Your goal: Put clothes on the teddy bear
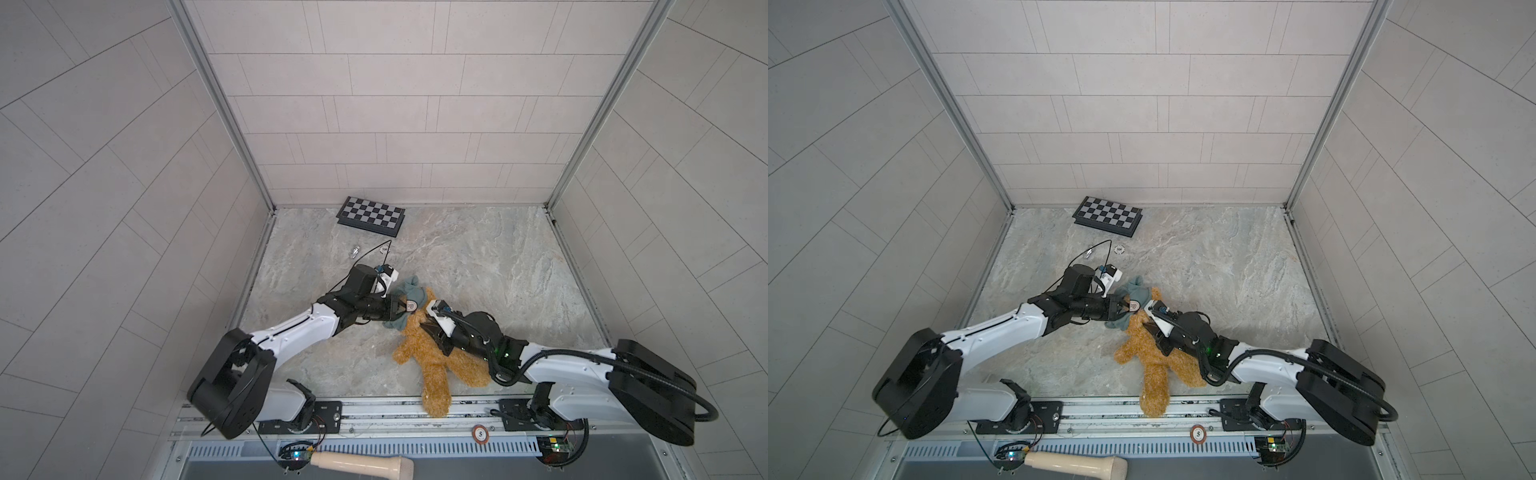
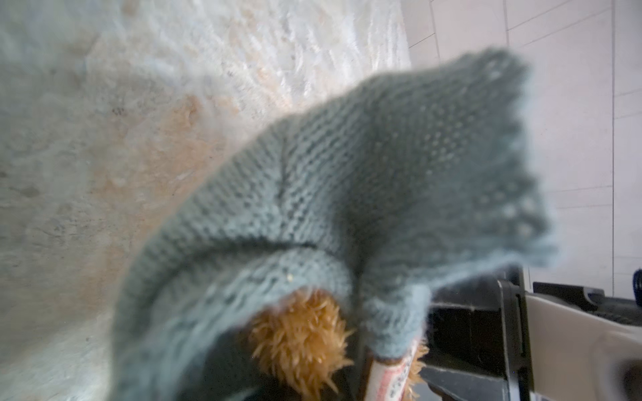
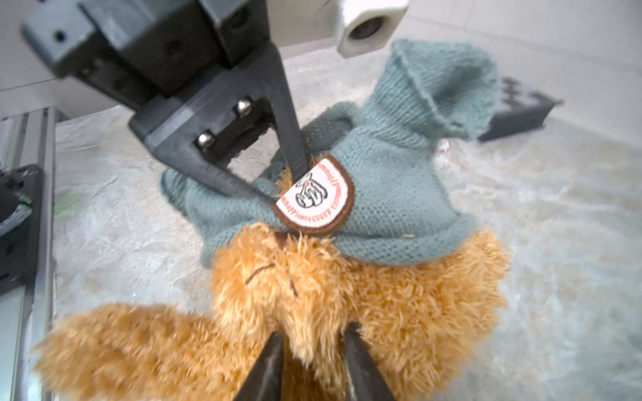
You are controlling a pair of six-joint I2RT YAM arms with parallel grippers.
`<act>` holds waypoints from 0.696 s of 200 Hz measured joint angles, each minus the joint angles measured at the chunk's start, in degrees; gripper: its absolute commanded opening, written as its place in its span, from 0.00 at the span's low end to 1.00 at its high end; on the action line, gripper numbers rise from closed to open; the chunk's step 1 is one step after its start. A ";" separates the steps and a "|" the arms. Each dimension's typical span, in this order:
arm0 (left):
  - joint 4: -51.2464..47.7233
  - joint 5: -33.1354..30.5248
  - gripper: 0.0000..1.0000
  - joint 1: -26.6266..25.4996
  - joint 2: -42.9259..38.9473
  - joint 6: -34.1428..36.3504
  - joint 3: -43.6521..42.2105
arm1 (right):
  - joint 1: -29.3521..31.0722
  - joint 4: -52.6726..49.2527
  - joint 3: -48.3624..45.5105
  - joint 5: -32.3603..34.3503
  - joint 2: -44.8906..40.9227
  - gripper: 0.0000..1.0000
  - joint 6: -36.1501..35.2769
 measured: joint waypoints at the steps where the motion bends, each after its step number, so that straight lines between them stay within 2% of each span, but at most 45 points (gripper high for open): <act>1: -0.15 -0.15 0.00 -0.02 -0.57 0.24 -0.07 | -0.02 -0.20 -0.02 -0.04 -0.35 0.44 0.13; 22: -1.53 -3.56 0.00 -0.02 -8.81 3.85 -1.29 | -0.04 -4.85 -0.15 -0.44 -10.60 0.53 -0.39; 42: -3.32 -7.19 0.00 -0.31 -15.67 6.95 -1.81 | -0.57 -10.25 1.36 -1.14 -19.26 0.55 -1.33; 62: -4.00 -9.51 0.00 -0.59 -20.90 8.98 -2.34 | -1.20 -15.39 5.40 -2.14 -22.56 0.54 -2.93; 88: -4.92 -11.65 0.00 -1.16 -25.64 10.91 -2.91 | -1.70 -19.15 10.99 -3.41 -21.09 0.51 -5.60; 139: -7.26 -15.04 0.00 -3.54 -30.27 12.52 -3.30 | -2.19 -20.44 21.22 -8.70 -7.74 0.54 -8.76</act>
